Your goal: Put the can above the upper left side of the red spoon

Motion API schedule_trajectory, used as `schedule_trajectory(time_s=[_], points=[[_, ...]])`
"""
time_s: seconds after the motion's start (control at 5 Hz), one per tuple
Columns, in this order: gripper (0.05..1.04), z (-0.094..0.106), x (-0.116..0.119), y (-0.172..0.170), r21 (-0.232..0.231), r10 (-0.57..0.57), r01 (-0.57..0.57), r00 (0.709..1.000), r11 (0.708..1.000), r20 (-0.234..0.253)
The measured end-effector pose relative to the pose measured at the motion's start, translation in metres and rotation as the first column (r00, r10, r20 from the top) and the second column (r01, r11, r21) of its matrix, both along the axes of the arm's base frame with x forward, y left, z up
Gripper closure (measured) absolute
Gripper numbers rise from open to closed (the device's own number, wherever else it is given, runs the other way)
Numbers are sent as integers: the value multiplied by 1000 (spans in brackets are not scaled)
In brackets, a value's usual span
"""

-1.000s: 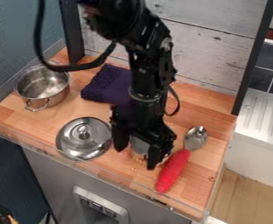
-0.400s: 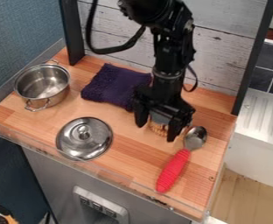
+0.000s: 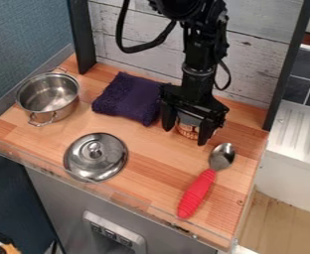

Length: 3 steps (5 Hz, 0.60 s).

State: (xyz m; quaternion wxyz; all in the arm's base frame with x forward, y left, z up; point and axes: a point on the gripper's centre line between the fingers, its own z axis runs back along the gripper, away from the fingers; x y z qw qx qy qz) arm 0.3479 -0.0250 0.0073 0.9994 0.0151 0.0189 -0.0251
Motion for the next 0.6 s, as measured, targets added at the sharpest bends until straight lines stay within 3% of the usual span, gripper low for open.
schedule_trajectory(time_s=[0.4,0.6], points=[[83,8,18,1,6,-3,2,999,1000,37],[83,8,13,1,6,-20,20,999,1000,34]])
